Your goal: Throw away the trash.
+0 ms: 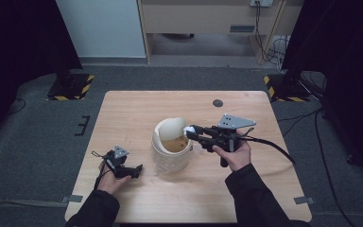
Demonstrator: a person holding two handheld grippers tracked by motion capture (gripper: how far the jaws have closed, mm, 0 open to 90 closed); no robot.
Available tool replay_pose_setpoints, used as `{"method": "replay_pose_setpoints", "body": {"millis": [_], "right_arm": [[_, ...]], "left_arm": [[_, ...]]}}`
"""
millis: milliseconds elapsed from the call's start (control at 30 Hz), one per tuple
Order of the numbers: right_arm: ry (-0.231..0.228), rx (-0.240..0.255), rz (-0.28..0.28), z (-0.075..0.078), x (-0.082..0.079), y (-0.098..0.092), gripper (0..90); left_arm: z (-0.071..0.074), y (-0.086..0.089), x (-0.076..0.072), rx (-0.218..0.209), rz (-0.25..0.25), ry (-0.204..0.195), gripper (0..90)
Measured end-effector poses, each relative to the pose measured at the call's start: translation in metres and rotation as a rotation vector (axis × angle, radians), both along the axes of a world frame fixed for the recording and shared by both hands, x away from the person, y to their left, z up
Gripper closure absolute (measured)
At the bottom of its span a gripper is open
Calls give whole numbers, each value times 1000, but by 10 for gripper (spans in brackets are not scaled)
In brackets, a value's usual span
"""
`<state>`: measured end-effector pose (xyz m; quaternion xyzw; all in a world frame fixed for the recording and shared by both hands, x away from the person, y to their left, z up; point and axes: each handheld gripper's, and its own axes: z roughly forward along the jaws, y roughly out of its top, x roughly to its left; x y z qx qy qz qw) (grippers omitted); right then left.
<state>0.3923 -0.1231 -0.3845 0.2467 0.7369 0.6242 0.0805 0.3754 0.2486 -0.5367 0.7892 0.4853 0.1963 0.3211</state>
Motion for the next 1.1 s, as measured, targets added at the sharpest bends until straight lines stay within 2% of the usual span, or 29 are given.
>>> {"method": "replay_pose_setpoints", "body": {"millis": [167, 300, 567, 867, 1100], "right_arm": [[17, -15, 7, -7, -1, 6, 688], [30, -73, 16, -17, -3, 12, 687], [52, -115, 24, -31, -1, 23, 686], [54, -143, 13, -40, 2, 30, 681], [45, -152, 2, -44, 2, 33, 640]], "left_arm": [[0, 0, 0, 0, 0, 0, 0], [0, 0, 0, 0, 0, 0, 0], [0, 0, 0, 0, 0, 0, 0], [0, 0, 0, 0, 0, 0, 0], [0, 0, 0, 0, 0, 0, 0]]}}
